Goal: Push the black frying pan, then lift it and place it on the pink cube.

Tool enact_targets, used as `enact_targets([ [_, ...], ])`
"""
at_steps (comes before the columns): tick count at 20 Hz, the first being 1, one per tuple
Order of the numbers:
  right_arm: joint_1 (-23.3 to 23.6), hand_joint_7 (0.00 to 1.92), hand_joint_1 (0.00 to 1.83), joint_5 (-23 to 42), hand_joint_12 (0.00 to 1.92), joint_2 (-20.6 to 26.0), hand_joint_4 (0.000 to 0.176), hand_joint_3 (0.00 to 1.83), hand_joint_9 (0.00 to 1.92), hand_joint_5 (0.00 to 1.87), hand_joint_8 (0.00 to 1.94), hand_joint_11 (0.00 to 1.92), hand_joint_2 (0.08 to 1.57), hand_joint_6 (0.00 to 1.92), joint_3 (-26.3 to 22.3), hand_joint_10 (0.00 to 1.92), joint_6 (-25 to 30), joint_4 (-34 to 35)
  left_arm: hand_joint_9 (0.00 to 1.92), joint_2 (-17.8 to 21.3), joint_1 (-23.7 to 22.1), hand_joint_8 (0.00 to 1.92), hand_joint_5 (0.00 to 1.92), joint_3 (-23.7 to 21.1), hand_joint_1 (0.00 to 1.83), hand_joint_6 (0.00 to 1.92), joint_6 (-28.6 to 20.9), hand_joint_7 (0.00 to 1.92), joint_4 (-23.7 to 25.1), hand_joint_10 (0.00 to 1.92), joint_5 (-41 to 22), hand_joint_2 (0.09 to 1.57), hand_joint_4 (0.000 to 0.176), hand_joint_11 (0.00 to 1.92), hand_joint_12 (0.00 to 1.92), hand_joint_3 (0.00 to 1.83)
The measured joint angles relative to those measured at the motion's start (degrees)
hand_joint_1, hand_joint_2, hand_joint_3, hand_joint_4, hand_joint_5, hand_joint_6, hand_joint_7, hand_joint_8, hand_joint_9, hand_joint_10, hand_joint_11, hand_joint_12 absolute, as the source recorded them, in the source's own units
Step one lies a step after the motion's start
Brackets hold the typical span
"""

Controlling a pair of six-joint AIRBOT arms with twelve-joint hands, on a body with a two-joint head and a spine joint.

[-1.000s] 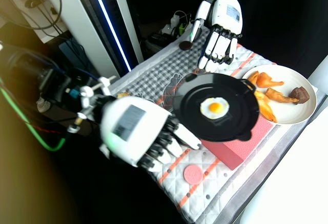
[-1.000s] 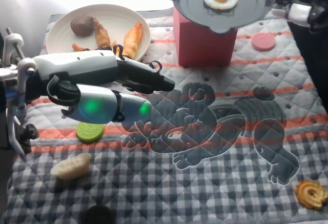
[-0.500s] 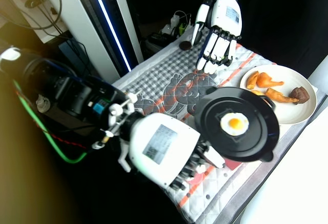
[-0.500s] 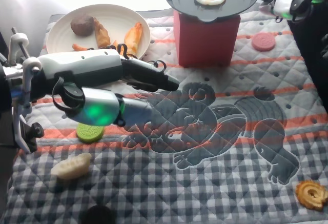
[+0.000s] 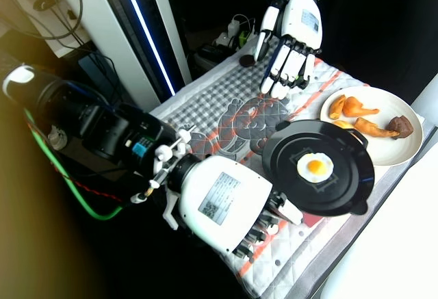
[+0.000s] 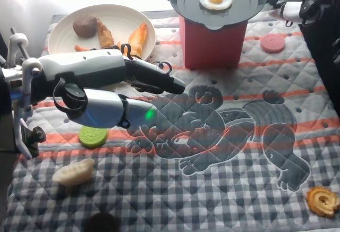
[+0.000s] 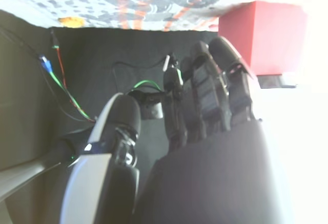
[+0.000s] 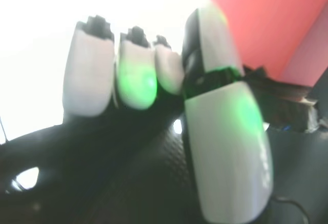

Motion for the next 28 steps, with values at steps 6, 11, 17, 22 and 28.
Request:
enact_targets([
  [6,-0.7,0.62,1.02,-0.5,1.92,0.0,0.0,0.28,0.77,0.41,1.74,0.88,1.28,1.84,-1.2,1.92,-0.5,0.0,0.48,0.0,0.0,0.0,0.46,0.1,0.64,0.01,0.0,0.42,-0.3,0.01,-0.1,1.39,0.0,0.0,1.21,0.0],
  [11,-1.6,0.56,0.99,-0.8,1.92,0.7,0.0,0.06,0.68,0.35,1.79,0.77,1.42,1.87,-3.0,1.92,-2.4,0.0,0.5,0.0,0.1,0.0,0.46,0.1,0.62,0.0,0.0,0.43,-0.7,0.02,0.0,1.39,0.0,0.0,1.25,0.0],
  [17,-1.6,0.1,0.62,-1.0,1.14,1.8,0.065,0.0,0.01,0.02,0.45,0.0,1.3,0.49,-5.9,0.72,-8.6,2.1,0.49,0.0,0.4,0.0,0.48,0.1,0.6,0.0,0.0,0.44,-1.4,0.01,-0.2,1.39,0.0,0.0,1.23,0.0],
  [22,-1.7,0.0,0.49,-1.2,0.0,3.8,0.081,0.0,0.0,0.0,0.0,0.0,1.23,0.0,-7.0,0.0,-8.6,2.0,0.47,0.0,0.5,0.0,0.48,0.1,0.55,0.0,0.0,0.42,-1.9,0.01,-0.4,1.4,0.0,0.0,1.14,0.0],
  [28,-2.4,0.0,0.67,-0.8,0.0,7.8,0.099,0.0,0.0,0.0,0.0,0.0,1.14,0.0,-11.3,0.0,-11.5,2.2,0.5,0.0,1.0,0.01,0.48,0.1,0.59,0.0,0.0,0.43,-2.4,0.02,-0.4,1.38,0.0,0.0,1.22,0.0],
])
